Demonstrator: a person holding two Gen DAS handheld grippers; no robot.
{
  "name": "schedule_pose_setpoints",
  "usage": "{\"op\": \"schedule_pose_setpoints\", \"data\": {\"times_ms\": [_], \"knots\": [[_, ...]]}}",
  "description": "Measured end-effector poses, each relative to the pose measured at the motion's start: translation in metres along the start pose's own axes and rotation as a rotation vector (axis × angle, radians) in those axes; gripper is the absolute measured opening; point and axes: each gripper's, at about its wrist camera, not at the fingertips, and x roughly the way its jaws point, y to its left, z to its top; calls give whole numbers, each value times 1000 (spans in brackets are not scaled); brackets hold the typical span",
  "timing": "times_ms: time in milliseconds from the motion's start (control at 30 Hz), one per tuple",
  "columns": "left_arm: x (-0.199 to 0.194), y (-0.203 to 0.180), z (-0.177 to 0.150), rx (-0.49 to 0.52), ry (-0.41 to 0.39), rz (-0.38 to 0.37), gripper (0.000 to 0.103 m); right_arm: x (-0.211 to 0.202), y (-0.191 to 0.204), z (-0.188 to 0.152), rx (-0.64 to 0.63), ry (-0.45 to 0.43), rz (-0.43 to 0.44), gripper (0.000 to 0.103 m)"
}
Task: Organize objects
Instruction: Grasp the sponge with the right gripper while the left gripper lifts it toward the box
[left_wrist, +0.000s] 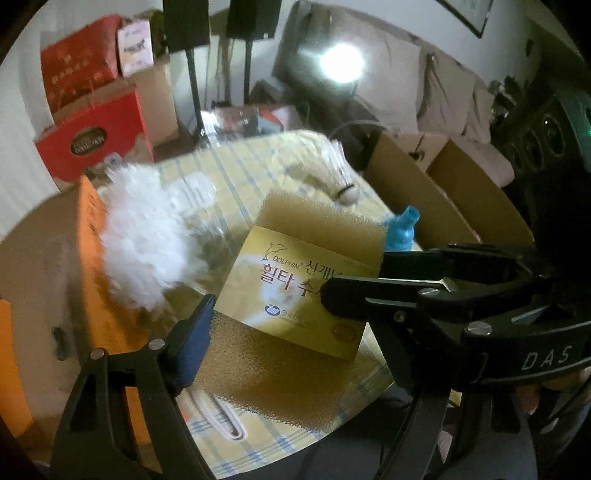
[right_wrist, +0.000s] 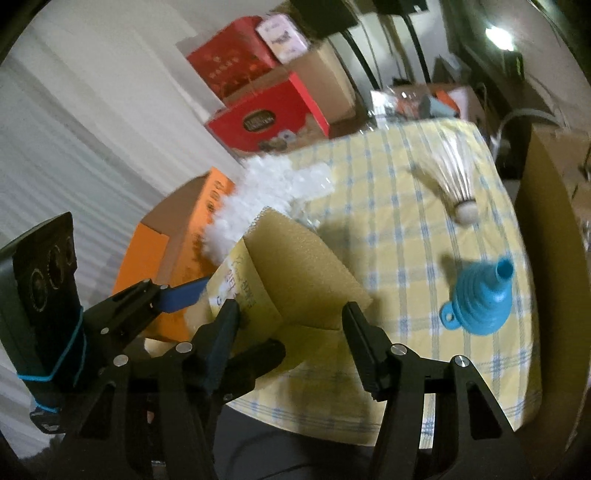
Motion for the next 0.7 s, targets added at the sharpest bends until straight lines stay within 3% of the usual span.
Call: {"op": "schedule_pose_setpoints", "data": {"times_ms": [267,700], "knots": [[-44,31,9,-56,-62,37,79,-5,51,22,-88,-15,8,60],[-96,106,-5,-181,-119,137,79,35,136,42,-170,33,126,59]]}}
